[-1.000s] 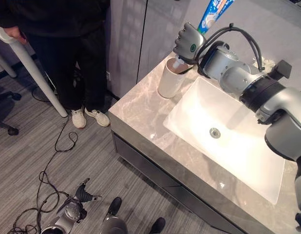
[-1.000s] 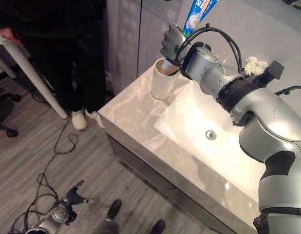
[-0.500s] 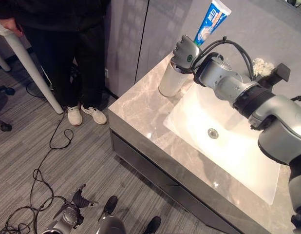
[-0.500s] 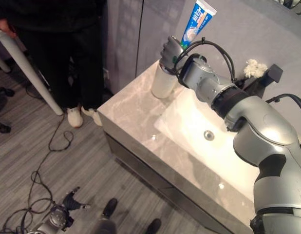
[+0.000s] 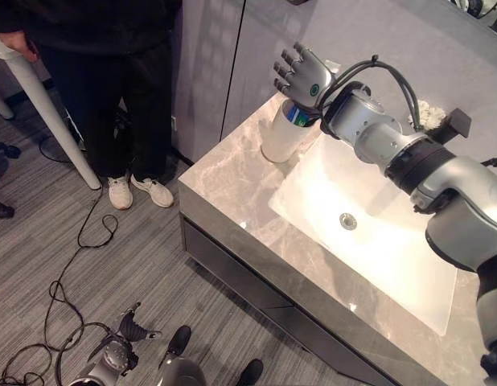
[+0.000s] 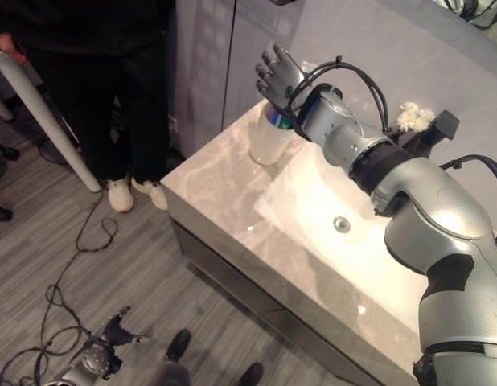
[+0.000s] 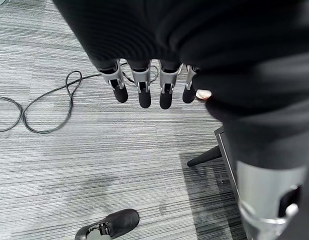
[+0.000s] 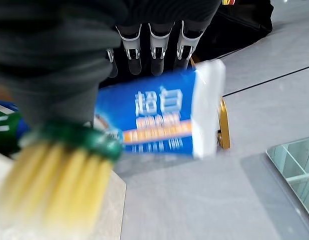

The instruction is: Put brush and paste in cup on sink, flatten towel.

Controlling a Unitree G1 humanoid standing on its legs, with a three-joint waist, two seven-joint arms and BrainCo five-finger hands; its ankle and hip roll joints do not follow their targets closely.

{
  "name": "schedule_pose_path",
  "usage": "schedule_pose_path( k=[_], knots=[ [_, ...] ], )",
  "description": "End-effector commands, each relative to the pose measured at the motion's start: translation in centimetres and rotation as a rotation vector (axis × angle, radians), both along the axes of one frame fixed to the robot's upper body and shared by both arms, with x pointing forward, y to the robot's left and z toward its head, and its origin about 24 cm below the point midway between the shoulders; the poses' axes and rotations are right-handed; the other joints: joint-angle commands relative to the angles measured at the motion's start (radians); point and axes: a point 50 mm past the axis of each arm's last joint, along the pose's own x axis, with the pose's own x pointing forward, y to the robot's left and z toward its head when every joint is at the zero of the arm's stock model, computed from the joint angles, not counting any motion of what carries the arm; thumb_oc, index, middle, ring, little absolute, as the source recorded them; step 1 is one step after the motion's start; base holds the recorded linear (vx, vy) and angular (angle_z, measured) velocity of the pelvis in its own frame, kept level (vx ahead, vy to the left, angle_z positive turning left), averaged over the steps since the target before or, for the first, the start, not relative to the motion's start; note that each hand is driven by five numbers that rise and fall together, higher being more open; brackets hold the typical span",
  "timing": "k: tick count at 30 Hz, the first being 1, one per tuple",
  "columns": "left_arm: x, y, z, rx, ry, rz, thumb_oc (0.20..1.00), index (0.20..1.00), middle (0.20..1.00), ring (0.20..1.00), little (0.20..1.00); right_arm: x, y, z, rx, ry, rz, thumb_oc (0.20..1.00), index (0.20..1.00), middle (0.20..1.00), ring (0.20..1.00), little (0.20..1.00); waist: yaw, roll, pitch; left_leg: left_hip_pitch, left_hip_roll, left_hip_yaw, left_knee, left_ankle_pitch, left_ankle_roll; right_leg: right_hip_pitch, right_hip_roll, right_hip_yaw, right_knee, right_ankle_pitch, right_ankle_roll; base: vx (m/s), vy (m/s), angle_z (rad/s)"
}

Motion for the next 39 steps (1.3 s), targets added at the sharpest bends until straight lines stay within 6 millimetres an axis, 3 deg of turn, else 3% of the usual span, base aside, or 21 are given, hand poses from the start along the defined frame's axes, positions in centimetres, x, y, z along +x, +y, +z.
schedule_pose_path(
  k=[1, 15, 19, 26, 32, 39],
  knots=[
    [1.3, 0.5, 0.6, 0.039, -0.036, 0.008, 1.000, 1.000, 1.000, 1.000, 1.000, -0.1, -0.9, 4.4, 0.061, -0.149, -0.048, 1.000, 1.000, 1.000, 1.000, 1.000, 0.016, -0.038, 0.036, -0.066, -0.022, -0.046, 0.009, 0.015, 0.004, 0.141, -0.041, 0.036, 0.000, 0.089, 0.079, 0.00, -0.022, -0.04],
    [0.9, 0.9, 0.4, 0.061, -0.009, 0.014, 1.000, 1.000, 1.000, 1.000, 1.000, -1.3, 1.7, 6.5, 0.137, -0.184, 0.082, 1.000, 1.000, 1.000, 1.000, 1.000, 0.011, -0.043, 0.006, -0.041, -0.008, -0.032, 0.009, 0.007, 0.001, 0.159, -0.033, 0.045, 0.000, 0.077, 0.073, 0.00, -0.007, -0.05],
    [0.7, 0.9, 0.3, 0.068, 0.005, 0.010, 1.000, 1.000, 1.000, 1.000, 1.000, -1.5, 1.7, 7.6, 0.169, -0.212, 0.091, 1.000, 1.000, 1.000, 1.000, 1.000, 0.010, -0.039, -0.005, -0.036, -0.007, -0.032, 0.009, 0.008, -0.001, 0.164, -0.032, 0.044, 0.000, 0.071, 0.071, 0.00, 0.000, 0.00],
    [0.3, 0.6, -0.3, 0.061, 0.032, 0.008, 1.000, 1.000, 1.000, 1.000, 1.000, -1.3, 0.0, 8.7, 0.319, -0.230, 0.082, 1.000, 1.000, 1.000, 1.000, 1.000, 0.002, -0.020, -0.024, -0.026, -0.001, -0.024, 0.009, 0.008, -0.003, 0.173, -0.032, 0.045, 0.000, 0.062, 0.070, 0.00, 0.000, 0.00],
    [-0.7, -0.1, -1.3, 0.055, 0.081, 0.010, 1.000, 1.000, 1.000, 1.000, 1.000, -2.6, 0.1, 10.1, 0.480, -0.240, 0.215, 1.000, 1.000, 1.000, 1.000, 1.000, -0.017, 0.031, -0.047, -0.004, 0.008, 0.008, 0.009, 0.010, -0.001, 0.178, -0.035, 0.062, 0.000, 0.042, 0.068, -0.04, 0.049, -0.07],
    [-1.7, -1.0, -2.2, 0.033, 0.110, 0.028, 1.000, 1.000, 1.000, 1.000, 1.000, -6.1, -2.4, 13.5, 0.735, -0.356, 0.443, 1.000, 1.000, 1.000, 1.000, 1.000, -0.049, 0.084, -0.065, 0.020, 0.012, 0.048, 0.009, 0.009, 0.000, 0.181, -0.041, 0.086, 0.000, 0.027, 0.068, -0.04, 0.061, -0.16]
  ],
)
